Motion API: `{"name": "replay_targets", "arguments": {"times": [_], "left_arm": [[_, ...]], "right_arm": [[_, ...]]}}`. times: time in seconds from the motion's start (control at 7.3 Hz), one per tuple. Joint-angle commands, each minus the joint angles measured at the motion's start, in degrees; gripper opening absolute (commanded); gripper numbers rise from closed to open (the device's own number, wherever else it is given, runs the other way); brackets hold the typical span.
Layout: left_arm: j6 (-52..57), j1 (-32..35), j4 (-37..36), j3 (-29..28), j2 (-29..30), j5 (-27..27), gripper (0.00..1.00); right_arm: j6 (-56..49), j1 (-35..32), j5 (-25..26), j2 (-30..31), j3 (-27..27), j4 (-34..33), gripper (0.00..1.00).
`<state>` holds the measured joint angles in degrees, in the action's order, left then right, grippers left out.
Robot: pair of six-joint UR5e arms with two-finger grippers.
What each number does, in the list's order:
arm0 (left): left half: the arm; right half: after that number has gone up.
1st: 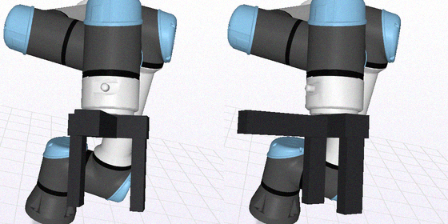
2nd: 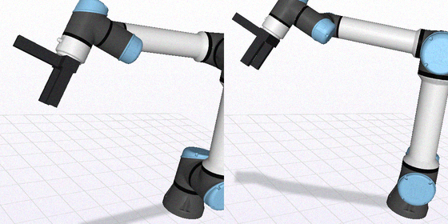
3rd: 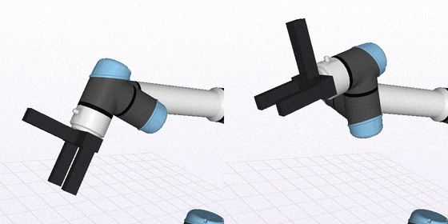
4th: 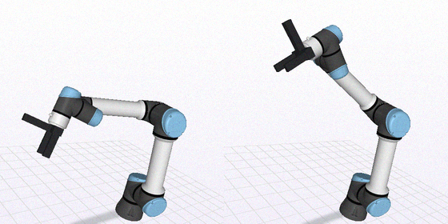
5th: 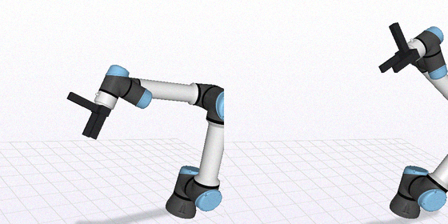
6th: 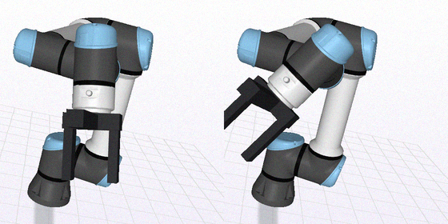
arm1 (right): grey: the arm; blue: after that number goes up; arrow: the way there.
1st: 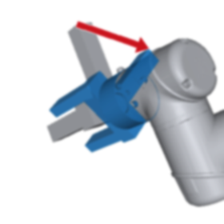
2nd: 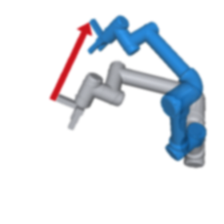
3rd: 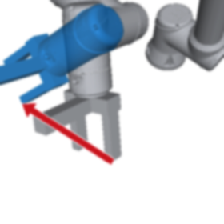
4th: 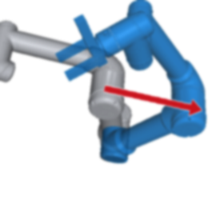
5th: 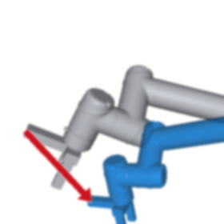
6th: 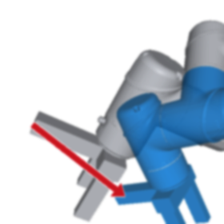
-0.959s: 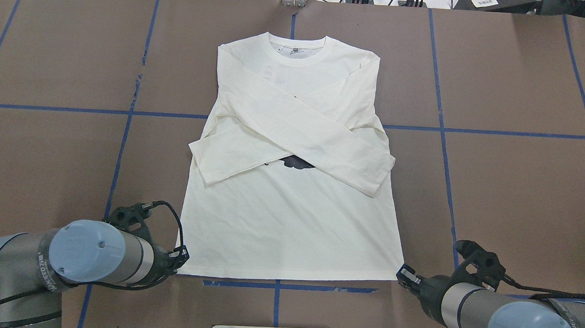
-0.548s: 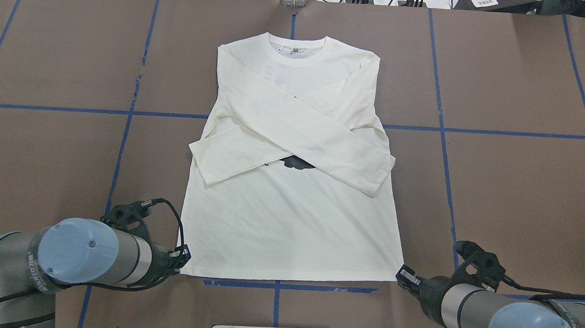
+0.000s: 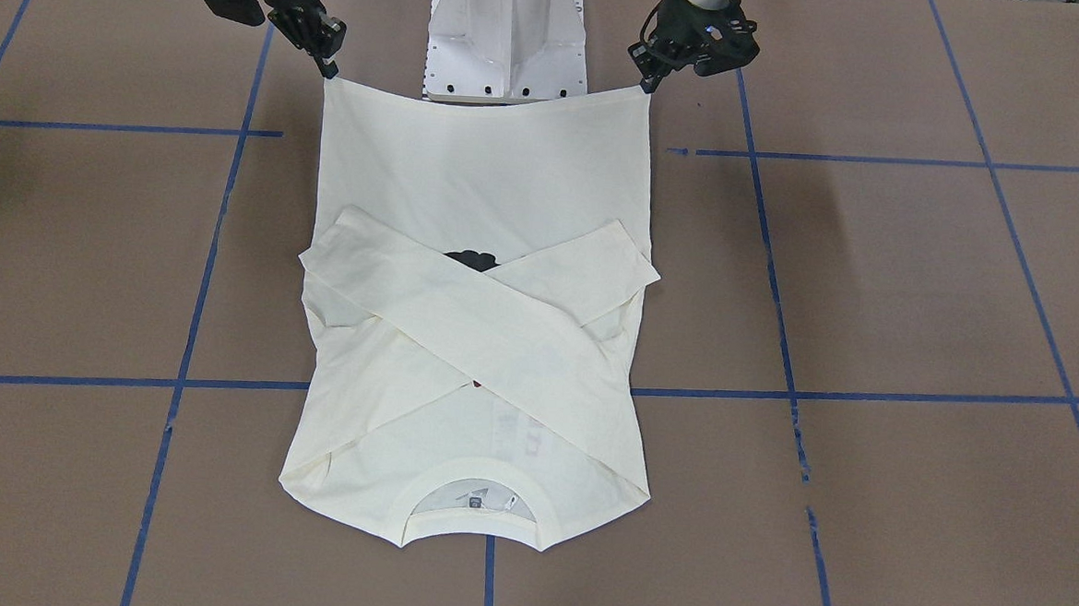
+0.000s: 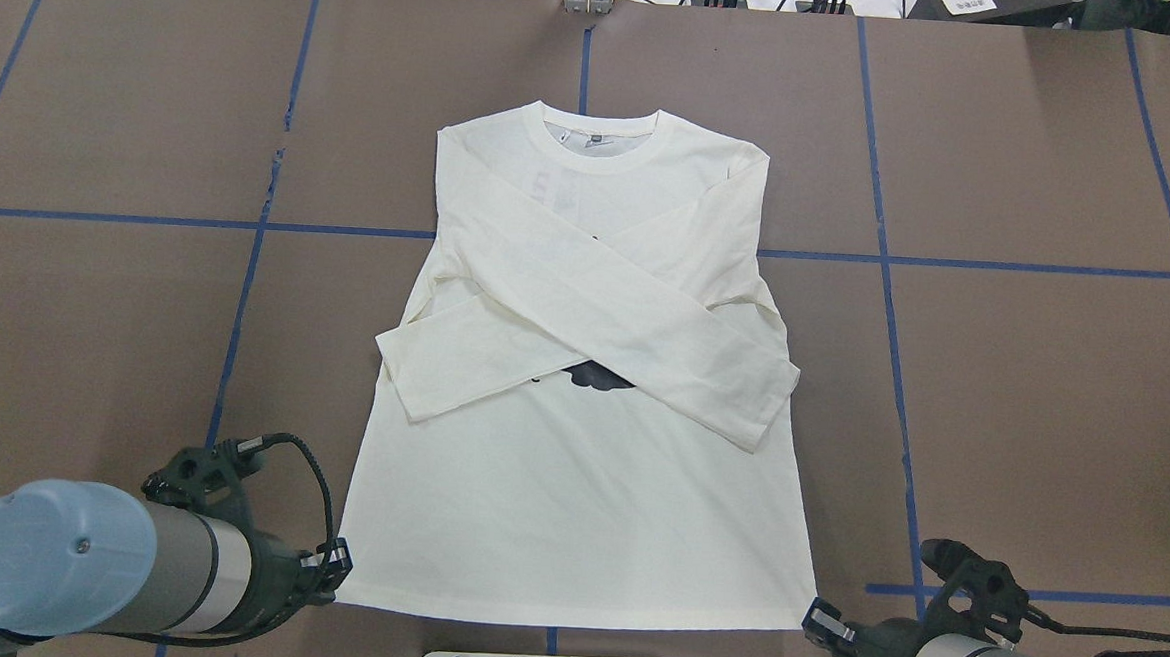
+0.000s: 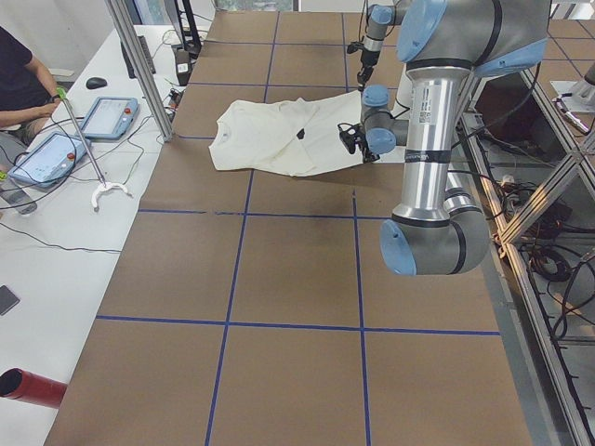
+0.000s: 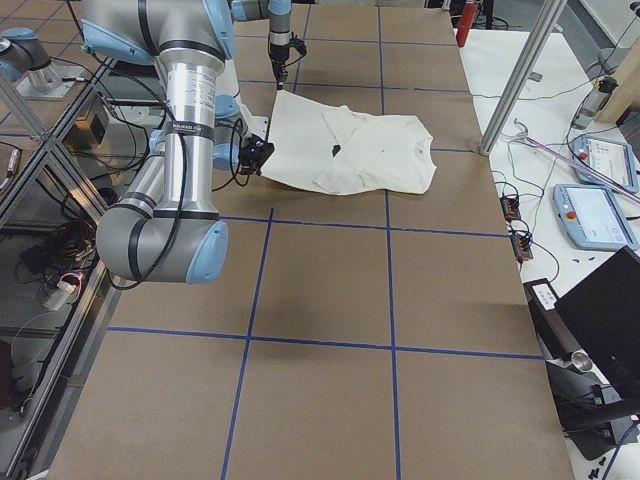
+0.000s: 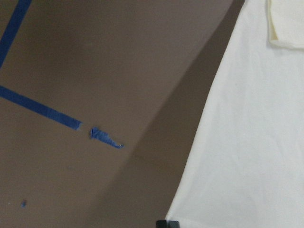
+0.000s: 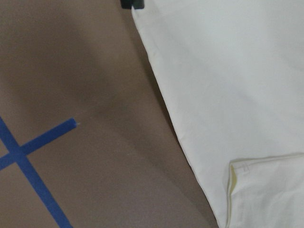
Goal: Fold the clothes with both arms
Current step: 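Grasp both hem corners nearest the robot with the left and right grippers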
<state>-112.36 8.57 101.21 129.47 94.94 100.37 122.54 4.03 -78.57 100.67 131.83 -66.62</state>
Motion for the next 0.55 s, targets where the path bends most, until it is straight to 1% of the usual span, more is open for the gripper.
{"name": "replay_targets", "arguments": {"times": [0.0,0.14,0.27,0.41], "left_arm": [[-1.73,-0.93,-0.14,4.97,0.41,0.00,0.00],[-0.94,1.08,-0.14,4.91,1.20,-0.43,0.00],[2.28,7.36,-0.23,4.39,3.91,-0.43,0.00],[9.02,13.51,-1.19,1.08,8.37,-0.26,0.00]], "right_arm": [[-0.02,0.29,3.93,0.14,1.58,0.00,0.00],[-0.89,-4.77,4.04,-0.73,1.59,0.00,0.00],[-5.86,-9.61,2.39,-2.92,0.63,-0.09,0.00],[-12.35,-16.88,-2.68,-5.90,-0.51,-0.26,0.00]]}}
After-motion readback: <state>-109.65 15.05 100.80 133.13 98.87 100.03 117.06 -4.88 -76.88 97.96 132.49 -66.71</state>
